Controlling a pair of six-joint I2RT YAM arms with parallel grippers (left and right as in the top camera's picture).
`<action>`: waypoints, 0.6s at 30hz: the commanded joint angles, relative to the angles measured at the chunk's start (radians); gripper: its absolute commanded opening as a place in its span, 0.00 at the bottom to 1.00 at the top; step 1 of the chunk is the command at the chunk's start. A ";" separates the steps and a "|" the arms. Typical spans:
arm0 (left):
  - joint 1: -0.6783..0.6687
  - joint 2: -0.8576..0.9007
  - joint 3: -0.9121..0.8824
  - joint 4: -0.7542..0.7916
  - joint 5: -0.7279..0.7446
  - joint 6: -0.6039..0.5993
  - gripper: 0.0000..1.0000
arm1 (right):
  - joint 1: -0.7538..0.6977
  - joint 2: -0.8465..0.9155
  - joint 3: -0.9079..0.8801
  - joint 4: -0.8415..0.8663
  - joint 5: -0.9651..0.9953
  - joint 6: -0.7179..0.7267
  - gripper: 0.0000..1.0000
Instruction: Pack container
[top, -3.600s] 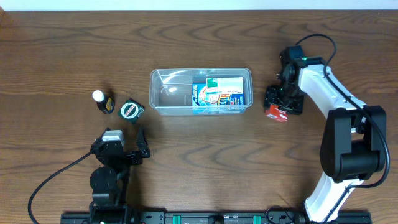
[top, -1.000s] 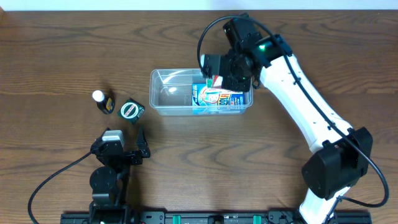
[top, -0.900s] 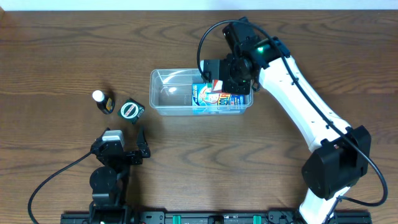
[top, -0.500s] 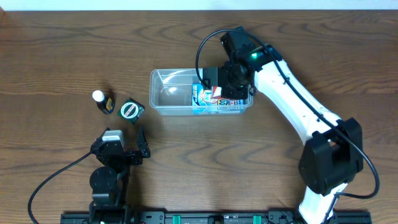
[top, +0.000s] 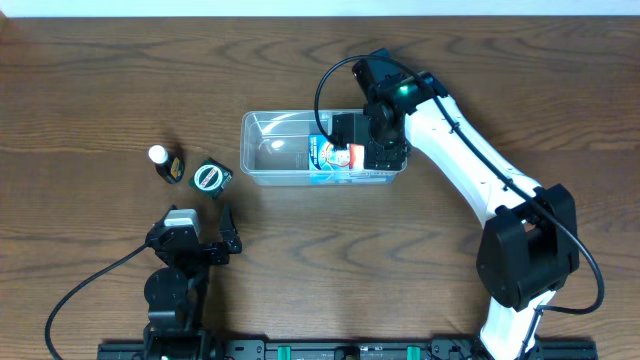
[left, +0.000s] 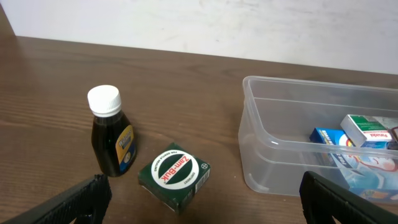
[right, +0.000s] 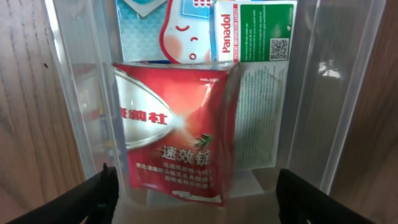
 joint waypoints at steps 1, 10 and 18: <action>0.004 -0.001 -0.019 -0.030 0.014 0.017 0.98 | 0.008 -0.003 0.027 0.013 0.009 0.027 0.79; 0.005 -0.001 -0.019 -0.030 0.014 0.017 0.98 | -0.047 -0.054 0.191 0.132 0.009 0.587 0.97; 0.004 -0.001 -0.019 -0.030 0.014 0.017 0.98 | -0.261 -0.057 0.276 0.033 0.009 1.409 0.99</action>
